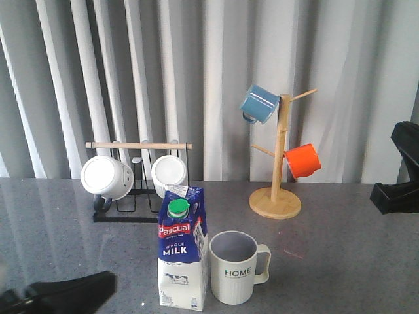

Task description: Place milk next to cup

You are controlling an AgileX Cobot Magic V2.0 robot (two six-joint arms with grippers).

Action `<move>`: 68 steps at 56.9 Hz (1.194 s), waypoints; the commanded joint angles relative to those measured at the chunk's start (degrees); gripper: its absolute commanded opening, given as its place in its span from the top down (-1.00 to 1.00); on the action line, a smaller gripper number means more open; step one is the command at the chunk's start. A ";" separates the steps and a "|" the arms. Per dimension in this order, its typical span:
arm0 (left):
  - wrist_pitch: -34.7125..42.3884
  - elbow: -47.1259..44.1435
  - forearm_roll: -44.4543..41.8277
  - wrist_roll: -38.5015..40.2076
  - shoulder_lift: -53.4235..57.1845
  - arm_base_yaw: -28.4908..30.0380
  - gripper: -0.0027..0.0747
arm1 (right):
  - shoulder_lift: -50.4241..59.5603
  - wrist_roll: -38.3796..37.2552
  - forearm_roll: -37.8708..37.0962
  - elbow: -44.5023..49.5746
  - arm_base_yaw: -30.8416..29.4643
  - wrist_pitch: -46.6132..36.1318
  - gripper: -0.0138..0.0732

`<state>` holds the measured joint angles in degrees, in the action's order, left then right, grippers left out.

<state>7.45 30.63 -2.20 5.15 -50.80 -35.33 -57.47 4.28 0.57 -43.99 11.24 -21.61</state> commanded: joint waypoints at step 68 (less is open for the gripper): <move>-11.73 -30.77 1.64 -2.57 52.17 32.70 0.95 | 0.80 0.32 -0.14 -1.78 -0.07 -4.46 0.70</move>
<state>-7.66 -1.31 -0.98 2.05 0.68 -2.85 -57.47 4.28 0.57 -43.99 11.24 -21.68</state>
